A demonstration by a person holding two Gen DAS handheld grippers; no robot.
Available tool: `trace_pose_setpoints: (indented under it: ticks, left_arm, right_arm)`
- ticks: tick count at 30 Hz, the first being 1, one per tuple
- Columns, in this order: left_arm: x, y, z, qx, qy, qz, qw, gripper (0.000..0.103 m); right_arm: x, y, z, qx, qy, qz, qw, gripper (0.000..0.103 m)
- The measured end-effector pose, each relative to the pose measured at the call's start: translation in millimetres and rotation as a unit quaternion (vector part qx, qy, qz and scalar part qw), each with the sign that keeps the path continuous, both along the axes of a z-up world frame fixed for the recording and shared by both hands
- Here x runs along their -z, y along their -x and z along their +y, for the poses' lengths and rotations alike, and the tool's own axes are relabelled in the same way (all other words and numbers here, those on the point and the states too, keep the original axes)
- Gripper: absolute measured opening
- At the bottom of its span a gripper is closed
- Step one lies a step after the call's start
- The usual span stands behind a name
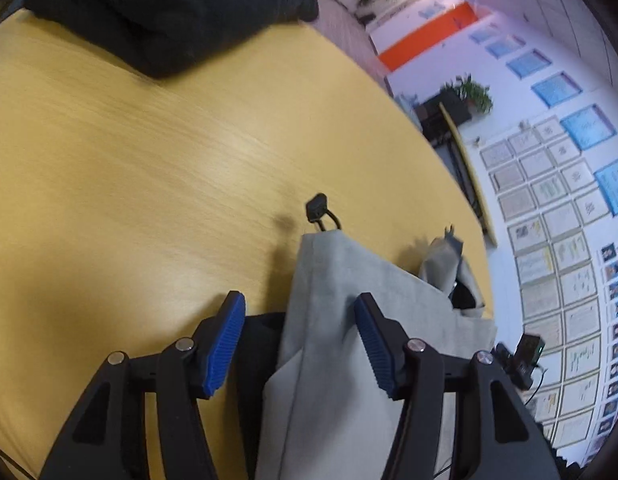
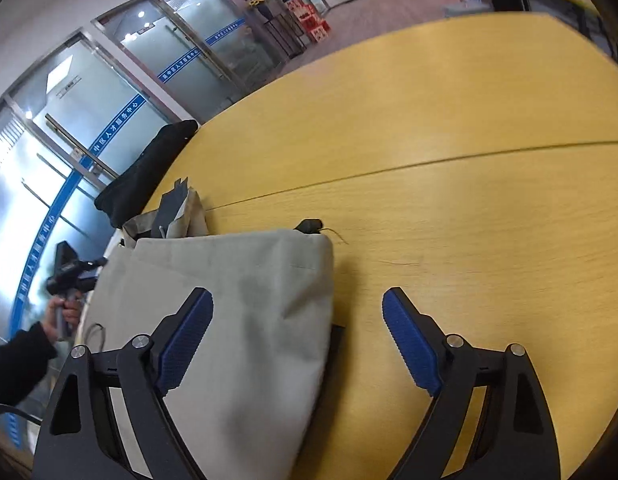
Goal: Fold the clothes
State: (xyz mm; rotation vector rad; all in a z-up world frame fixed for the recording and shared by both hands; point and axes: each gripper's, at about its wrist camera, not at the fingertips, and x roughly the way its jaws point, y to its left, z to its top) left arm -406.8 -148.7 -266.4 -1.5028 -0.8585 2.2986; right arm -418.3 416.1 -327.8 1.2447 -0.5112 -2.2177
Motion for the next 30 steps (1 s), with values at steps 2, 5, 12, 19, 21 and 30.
trace_pose_setpoints:
  ticks: [2,5,12,19,21,30]
  left_arm:
    - [-0.8,8.0,7.8,0.021,0.006,0.004,0.9998,0.064]
    - [-0.7,17.5,14.4,0.042,0.016,-0.002,0.999,0.017]
    - [-20.2,7.8,-9.0,0.032,-0.008,0.037,0.9988,0.007]
    - [-33.0,-17.7,3.9,0.078,0.068,0.049,0.9934,0.015]
    - [-46.2,-30.2,9.7,0.095,0.092,0.065,0.9891,0.021]
    - [-123.9,-103.1,94.8,0.262,0.231,0.194,0.9169,0.088]
  right_arm:
    - [1.1,3.6,-4.8,-0.016,0.002,-0.001,1.0,0.056]
    - [-9.8,-0.1,-11.2,-0.024,-0.013,0.026,0.999,0.009]
    - [-45.8,-6.6,-10.6,-0.012,-0.014,0.109,0.994,0.003]
    - [0.6,14.5,-17.8,0.014,-0.071,0.054,0.996,0.019]
    - [-4.8,7.2,-6.1,0.048,-0.074,0.054,0.995,0.039]
    - [-91.4,-205.7,21.2,0.144,-0.012,0.084,0.986,0.076]
